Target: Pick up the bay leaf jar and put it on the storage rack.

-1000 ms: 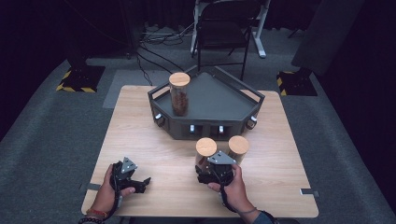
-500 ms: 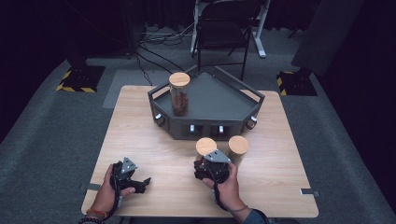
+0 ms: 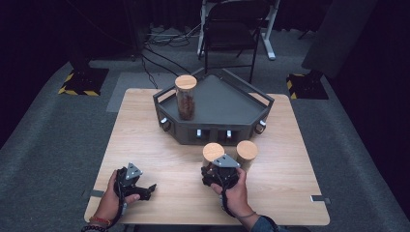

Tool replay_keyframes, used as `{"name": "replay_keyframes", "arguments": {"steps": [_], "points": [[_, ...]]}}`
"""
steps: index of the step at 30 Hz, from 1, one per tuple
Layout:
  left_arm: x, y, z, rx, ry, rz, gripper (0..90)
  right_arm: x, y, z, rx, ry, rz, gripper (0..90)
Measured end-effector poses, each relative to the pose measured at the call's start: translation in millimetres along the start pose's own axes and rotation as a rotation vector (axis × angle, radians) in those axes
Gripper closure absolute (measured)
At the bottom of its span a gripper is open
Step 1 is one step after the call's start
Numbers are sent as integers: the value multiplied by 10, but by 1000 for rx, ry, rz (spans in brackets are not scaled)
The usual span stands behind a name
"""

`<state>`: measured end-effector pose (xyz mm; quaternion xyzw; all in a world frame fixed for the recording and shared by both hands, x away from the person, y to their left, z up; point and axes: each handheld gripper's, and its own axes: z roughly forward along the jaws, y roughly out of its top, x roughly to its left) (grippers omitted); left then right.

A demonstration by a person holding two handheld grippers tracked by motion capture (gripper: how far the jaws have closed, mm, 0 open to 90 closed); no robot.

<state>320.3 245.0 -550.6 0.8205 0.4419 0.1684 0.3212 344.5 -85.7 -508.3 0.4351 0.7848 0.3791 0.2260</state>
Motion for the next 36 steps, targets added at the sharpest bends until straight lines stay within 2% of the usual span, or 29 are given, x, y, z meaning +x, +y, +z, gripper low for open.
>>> {"name": "replay_keyframes", "arguments": {"steps": [8, 15, 24, 36], "points": [[0, 0, 0, 0, 0, 0, 2, 4, 22, -37, -5, 15, -10, 253], [0, 0, 1, -1, -1, 0, 2, 15, 74, -133, -33, 16, -22, 253], [-2, -1, -2, 1, 1, 1, 3, 12, 154, -236, -42, 26, -29, 253], [-5, -2, -2, 1, 0, 1, 3, -12, 378, -428, -58, 34, -47, 253]]}}
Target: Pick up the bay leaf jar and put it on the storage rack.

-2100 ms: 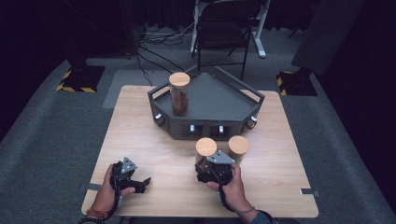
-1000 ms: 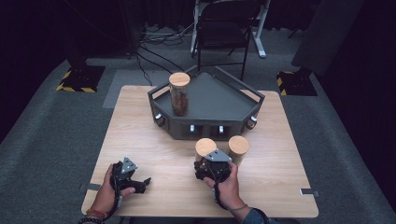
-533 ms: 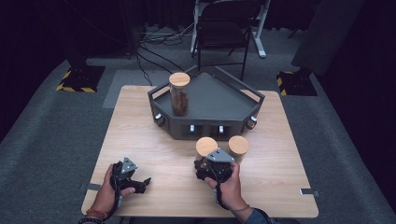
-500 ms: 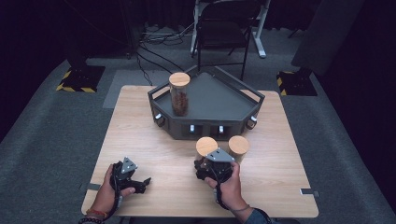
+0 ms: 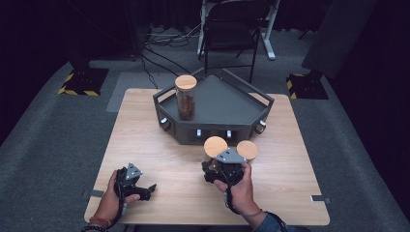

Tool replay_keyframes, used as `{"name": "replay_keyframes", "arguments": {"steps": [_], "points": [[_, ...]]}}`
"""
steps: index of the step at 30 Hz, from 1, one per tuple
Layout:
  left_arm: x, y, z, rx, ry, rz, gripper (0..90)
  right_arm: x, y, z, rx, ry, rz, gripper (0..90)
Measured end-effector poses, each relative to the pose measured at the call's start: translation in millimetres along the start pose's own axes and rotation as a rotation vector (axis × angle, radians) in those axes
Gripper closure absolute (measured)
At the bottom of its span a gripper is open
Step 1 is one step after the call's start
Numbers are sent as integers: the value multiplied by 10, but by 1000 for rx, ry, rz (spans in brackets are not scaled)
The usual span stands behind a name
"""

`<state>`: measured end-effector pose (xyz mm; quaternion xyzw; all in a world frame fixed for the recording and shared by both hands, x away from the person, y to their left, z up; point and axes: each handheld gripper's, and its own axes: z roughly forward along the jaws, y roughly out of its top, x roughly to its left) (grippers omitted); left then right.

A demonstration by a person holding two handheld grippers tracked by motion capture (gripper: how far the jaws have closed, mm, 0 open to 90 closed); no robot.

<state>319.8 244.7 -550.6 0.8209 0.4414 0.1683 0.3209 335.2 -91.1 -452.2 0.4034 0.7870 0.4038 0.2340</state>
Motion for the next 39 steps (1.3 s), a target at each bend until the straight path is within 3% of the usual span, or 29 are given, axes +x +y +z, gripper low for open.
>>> {"name": "replay_keyframes", "arguments": {"steps": [20, 39], "points": [[-1, 0, 0, 0, -1, 0, 3, -103, 466, -203, -14, 49, 4, 253], [-1, 0, 0, 0, 0, 0, 2, -274, 834, -227, -20, 44, -20, 253]]}}
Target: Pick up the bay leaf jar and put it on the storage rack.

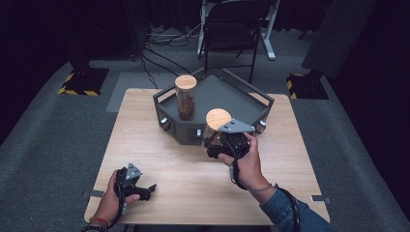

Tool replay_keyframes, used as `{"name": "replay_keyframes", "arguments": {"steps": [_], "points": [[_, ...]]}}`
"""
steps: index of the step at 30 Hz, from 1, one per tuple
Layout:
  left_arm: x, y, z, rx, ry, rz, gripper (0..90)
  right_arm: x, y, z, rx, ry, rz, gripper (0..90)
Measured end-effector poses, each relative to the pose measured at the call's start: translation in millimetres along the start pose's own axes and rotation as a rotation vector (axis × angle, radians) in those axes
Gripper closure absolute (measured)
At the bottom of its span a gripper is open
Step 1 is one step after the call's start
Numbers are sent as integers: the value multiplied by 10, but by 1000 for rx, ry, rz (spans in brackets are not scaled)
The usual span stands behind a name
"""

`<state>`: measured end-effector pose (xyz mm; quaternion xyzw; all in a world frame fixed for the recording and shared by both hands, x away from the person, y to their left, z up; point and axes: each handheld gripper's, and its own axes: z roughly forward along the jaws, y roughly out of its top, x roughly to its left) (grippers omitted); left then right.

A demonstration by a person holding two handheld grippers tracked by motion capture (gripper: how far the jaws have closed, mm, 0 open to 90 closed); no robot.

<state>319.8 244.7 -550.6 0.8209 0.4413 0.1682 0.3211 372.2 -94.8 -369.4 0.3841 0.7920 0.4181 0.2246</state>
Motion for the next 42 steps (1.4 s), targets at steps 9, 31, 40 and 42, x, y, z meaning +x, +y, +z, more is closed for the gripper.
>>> {"name": "replay_keyframes", "arguments": {"steps": [9, 31, 40, 42], "points": [[0, 0, 0, 0, 0, 0, 2, -80, 110, -26, -8, 4, -2, 253], [0, 0, 0, 0, 0, 0, 2, -168, 302, 12, -6, -28, -31, 253], [0, 0, 0, 0, 0, 0, 2, -242, 374, 27, -7, -45, -29, 253], [0, 0, 0, 0, 0, 0, 2, -264, 396, 32, -9, -48, -27, 253]]}}
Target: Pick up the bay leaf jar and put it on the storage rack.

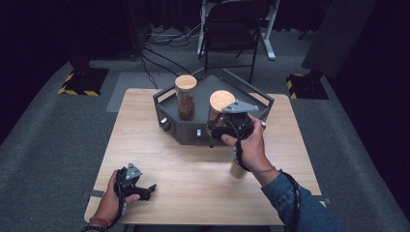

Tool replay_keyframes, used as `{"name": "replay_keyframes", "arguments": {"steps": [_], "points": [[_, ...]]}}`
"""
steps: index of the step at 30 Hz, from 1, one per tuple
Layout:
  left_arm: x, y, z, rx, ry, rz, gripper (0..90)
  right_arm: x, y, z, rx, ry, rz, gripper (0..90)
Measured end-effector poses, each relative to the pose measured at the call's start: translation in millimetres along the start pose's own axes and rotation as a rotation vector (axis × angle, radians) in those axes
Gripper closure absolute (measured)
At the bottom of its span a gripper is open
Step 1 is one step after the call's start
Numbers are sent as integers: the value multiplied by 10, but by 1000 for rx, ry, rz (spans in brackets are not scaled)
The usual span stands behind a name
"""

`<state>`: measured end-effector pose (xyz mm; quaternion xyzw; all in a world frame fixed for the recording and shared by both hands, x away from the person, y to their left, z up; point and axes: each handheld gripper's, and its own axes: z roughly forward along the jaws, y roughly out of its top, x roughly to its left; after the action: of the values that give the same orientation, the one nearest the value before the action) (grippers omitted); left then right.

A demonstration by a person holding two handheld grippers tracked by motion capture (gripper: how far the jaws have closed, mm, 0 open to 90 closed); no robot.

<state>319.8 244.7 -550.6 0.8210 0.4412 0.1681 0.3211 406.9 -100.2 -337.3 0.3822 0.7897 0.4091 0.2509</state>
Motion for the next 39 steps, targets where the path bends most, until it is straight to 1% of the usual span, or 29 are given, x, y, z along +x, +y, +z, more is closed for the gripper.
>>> {"name": "replay_keyframes", "arguments": {"steps": [9, 19, 28, 30, 35, 39], "points": [[0, 0, 0, 0, -1, 0, 2, -96, 121, 50, 9, -10, -5, 253], [0, 0, -1, 1, -1, 0, 2, -190, 209, 162, 27, -26, -11, 253], [0, 0, -1, 1, 0, 0, 2, -249, 305, 321, 36, -43, 1, 253], [0, 0, -1, 1, 0, 1, 2, -269, 321, 349, 33, -37, 6, 253], [1, 1, -1, 1, -1, 1, 2, -306, 340, 419, 39, -42, 6, 253], [1, 0, 0, 1, -1, 1, 2, -346, 343, 475, 33, -48, 13, 253]]}}
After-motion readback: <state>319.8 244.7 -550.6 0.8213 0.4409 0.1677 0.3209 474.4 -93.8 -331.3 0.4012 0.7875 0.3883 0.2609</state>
